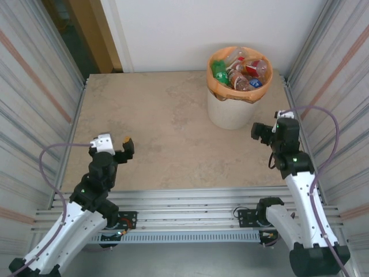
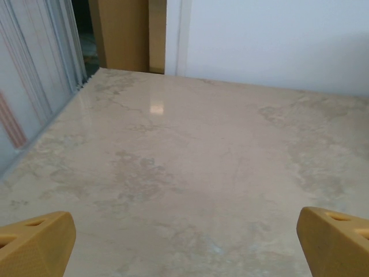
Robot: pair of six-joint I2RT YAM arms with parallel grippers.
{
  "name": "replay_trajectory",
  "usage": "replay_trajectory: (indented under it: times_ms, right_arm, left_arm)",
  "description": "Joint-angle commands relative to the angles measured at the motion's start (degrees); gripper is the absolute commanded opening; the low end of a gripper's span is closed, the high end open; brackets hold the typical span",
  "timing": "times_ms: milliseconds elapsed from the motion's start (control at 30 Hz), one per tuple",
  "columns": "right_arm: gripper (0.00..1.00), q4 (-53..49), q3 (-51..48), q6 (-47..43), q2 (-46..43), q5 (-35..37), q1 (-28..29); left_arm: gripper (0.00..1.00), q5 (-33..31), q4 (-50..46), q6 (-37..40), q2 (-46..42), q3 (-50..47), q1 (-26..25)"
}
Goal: Put the plastic bottles in the bin
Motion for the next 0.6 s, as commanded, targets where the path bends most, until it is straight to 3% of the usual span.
replay_trajectory:
  times_ms: [0, 133, 333, 567]
  right_arm:
    - [0.98, 10.7, -6.8, -0.5, -3.9, 1.9, -0.3]
    - [0.98, 21.4, -16.3, -3.3, -6.7, 2.4, -0.1]
    - [0.98, 32.0, -24.4, -6.8, -3.5, 2.9, -0.6]
    - [0.98, 47.2, -28.9, -7.2, 4.9, -1.7, -4.1]
  left_arm:
    - [0.99, -1.9, 11.0, 9.7, 1.2, -3.4, 2.1]
    - [0.99, 6.9, 16.6, 11.6, 3.1, -6.8, 9.4]
    - [0.99, 24.2, 29.6, 8.9, 8.5, -13.1, 25.0]
    - [0.99, 27.4, 44.7, 13.1, 24.9, -13.7, 27.3]
